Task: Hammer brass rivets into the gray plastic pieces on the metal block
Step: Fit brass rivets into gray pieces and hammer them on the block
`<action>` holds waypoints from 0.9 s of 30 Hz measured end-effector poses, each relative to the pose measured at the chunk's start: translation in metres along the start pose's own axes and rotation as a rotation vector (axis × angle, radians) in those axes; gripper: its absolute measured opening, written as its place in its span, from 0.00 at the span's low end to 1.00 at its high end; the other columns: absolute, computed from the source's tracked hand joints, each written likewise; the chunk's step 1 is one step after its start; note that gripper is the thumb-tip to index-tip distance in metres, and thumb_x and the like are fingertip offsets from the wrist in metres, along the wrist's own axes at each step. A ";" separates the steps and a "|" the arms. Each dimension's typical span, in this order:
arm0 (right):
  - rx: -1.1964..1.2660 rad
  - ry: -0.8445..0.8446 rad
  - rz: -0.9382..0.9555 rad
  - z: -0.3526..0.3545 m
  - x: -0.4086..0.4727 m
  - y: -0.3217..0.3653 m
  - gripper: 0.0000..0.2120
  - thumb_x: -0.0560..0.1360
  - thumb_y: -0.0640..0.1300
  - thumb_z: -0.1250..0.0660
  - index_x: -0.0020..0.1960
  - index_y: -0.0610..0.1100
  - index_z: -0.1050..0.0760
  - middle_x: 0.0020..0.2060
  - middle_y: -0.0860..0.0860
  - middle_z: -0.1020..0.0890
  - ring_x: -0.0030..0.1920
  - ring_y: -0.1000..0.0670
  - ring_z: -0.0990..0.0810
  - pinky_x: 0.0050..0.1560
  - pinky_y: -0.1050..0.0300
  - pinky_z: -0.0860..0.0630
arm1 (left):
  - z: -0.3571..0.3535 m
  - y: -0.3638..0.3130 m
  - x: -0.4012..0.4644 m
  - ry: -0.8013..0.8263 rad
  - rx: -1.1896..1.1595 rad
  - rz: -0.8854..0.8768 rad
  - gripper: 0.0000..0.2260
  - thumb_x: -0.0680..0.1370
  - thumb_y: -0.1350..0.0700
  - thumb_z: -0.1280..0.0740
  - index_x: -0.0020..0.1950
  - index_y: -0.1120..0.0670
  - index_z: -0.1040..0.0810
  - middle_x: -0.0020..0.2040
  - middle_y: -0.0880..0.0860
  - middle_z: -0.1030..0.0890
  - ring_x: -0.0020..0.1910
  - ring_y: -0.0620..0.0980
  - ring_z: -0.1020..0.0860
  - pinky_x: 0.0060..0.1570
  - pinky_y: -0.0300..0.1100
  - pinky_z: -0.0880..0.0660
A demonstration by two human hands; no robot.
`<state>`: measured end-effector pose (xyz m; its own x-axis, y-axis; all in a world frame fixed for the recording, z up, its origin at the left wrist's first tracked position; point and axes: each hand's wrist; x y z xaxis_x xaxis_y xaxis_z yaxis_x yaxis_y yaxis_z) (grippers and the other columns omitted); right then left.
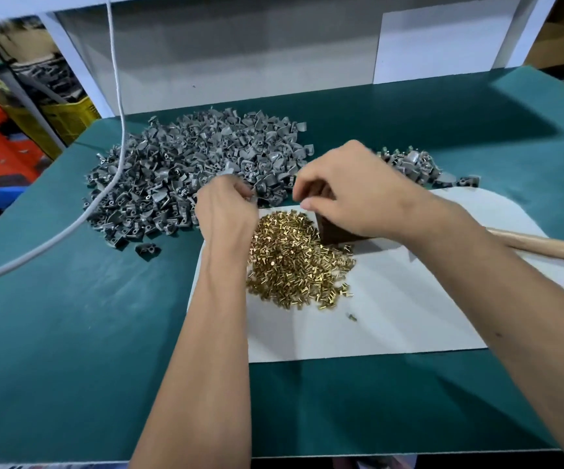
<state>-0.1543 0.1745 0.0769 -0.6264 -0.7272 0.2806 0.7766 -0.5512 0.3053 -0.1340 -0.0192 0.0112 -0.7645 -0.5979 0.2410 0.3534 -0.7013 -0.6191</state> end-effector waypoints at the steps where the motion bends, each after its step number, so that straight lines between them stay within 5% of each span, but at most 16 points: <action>1: -0.014 0.067 0.062 -0.007 0.001 0.013 0.06 0.77 0.45 0.27 0.53 0.52 0.15 0.46 0.55 0.14 0.45 0.55 0.19 0.53 0.60 0.23 | 0.001 0.003 0.002 -0.010 -0.019 0.001 0.07 0.74 0.62 0.27 0.48 0.51 0.14 0.43 0.49 0.17 0.44 0.52 0.18 0.46 0.44 0.21; 7: -0.230 0.299 0.126 -0.044 0.011 0.040 0.13 0.75 0.50 0.26 0.58 0.47 0.20 0.53 0.47 0.20 0.55 0.43 0.19 0.53 0.50 0.22 | 0.008 0.011 0.012 -0.018 -0.172 0.092 0.04 0.74 0.57 0.22 0.46 0.49 0.14 0.45 0.48 0.14 0.39 0.44 0.17 0.41 0.41 0.18; 13: -0.126 0.367 0.027 -0.046 0.011 0.041 0.03 0.75 0.46 0.25 0.47 0.48 0.18 0.41 0.50 0.16 0.44 0.46 0.17 0.45 0.50 0.19 | 0.018 0.019 0.015 -0.178 -0.367 0.191 0.05 0.74 0.59 0.23 0.44 0.50 0.14 0.40 0.47 0.15 0.40 0.48 0.16 0.45 0.49 0.16; 21: -0.083 0.346 0.045 -0.040 0.013 0.038 0.07 0.78 0.39 0.31 0.47 0.49 0.17 0.42 0.52 0.15 0.44 0.49 0.17 0.48 0.52 0.20 | 0.016 0.017 0.014 -0.151 -0.442 0.173 0.07 0.71 0.55 0.19 0.43 0.51 0.16 0.38 0.50 0.15 0.32 0.43 0.23 0.34 0.37 0.23; 27: 0.027 0.282 0.038 -0.038 0.015 0.034 0.11 0.82 0.40 0.36 0.58 0.48 0.16 0.51 0.49 0.15 0.50 0.48 0.17 0.57 0.50 0.21 | 0.017 0.014 0.016 -0.225 -0.432 0.161 0.08 0.70 0.56 0.18 0.42 0.50 0.16 0.38 0.49 0.16 0.30 0.41 0.25 0.40 0.42 0.18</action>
<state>-0.1346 0.1290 0.0570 -0.5509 -0.8341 0.0296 0.7946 -0.5133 0.3244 -0.1318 -0.0457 0.0191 -0.5669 -0.7873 0.2423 0.1661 -0.3974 -0.9025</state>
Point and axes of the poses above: each hand's wrist, its own x-axis towards the middle knuckle, its own z-axis out of the back of the hand, y = z × x
